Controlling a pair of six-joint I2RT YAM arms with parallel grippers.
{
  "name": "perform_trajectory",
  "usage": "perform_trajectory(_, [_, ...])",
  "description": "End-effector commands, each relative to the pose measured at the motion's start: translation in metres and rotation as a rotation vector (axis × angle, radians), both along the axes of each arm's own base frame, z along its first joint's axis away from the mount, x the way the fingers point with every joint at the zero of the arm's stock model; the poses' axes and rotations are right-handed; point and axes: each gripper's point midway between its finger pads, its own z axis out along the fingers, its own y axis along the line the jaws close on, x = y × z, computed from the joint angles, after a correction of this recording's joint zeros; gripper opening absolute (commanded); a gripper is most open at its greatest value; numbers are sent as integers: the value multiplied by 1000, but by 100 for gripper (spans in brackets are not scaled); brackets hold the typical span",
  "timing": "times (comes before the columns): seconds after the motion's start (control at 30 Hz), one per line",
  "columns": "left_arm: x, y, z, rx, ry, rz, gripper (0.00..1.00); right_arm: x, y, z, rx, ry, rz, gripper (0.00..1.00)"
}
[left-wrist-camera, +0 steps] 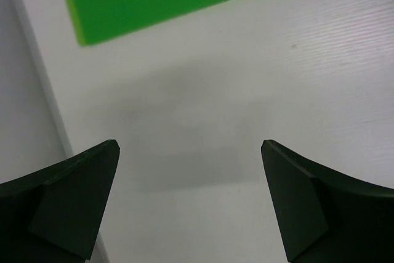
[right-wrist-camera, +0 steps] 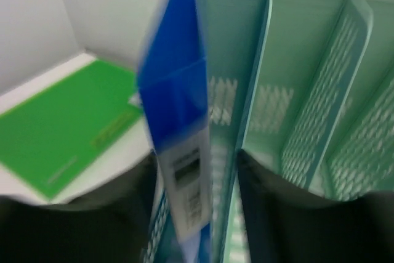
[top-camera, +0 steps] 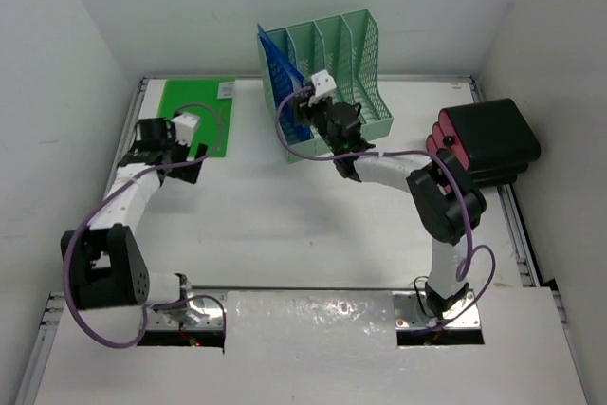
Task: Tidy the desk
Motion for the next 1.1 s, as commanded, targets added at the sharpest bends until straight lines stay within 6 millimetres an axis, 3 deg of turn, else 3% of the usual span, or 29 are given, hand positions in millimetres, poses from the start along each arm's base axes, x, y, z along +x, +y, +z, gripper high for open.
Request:
perform_trajectory(0.0, [48, -27, 28, 34, -122, -56, 100, -19, -11, 40, 49, -43, 6, 56])
perform_trajectory(0.03, [59, -31, 20, 27, -111, -56, 100, -24, -15, 30, 29, -12, 0, 65])
perform_trajectory(0.07, [66, -36, 19, 10, -110, -48, 100, -27, -19, 32, 28, -5, -7, 69])
perform_trajectory(0.1, [81, -40, 30, 7, -140, -47, 100, -33, -25, 45, 40, -17, -14, 70])
perform_trajectory(0.13, [91, -49, 16, 7, -107, -58, 100, -38, -30, 34, 22, 16, -25, 71])
perform_trajectory(0.2, [111, -60, 21, 16, -123, -59, 100, -49, -36, 44, 31, 19, -24, 72])
perform_trajectory(0.23, [116, -66, 3, 21, -79, -65, 100, -55, -40, 36, 22, 33, -24, 72])
perform_trajectory(0.3, [128, -79, -11, 38, -48, -84, 100, -67, -44, 46, 38, 15, -16, 73])
perform_trajectory(0.4, [143, -91, -17, 68, -56, -93, 100, -81, -49, 34, 25, 39, -11, 73])
perform_trajectory(0.5, [158, -93, -38, 96, -26, -68, 100, -92, -55, 25, 26, 67, -16, 73])
perform_trajectory(0.6, [168, -97, -43, 116, -24, -67, 100, -100, -57, 20, 30, 83, -17, 72])
perform_trajectory(0.63, [168, -91, -54, 155, -1, -43, 97, -102, -58, 15, 25, 90, -18, 72])
perform_trajectory(0.83, [162, -74, -83, 242, 71, 19, 71, -113, -54, 18, 24, 92, 1, 71])
perform_trajectory(1.07, [158, -73, -104, 254, 115, 4, 51, -129, -47, 31, 16, 57, 31, 71])
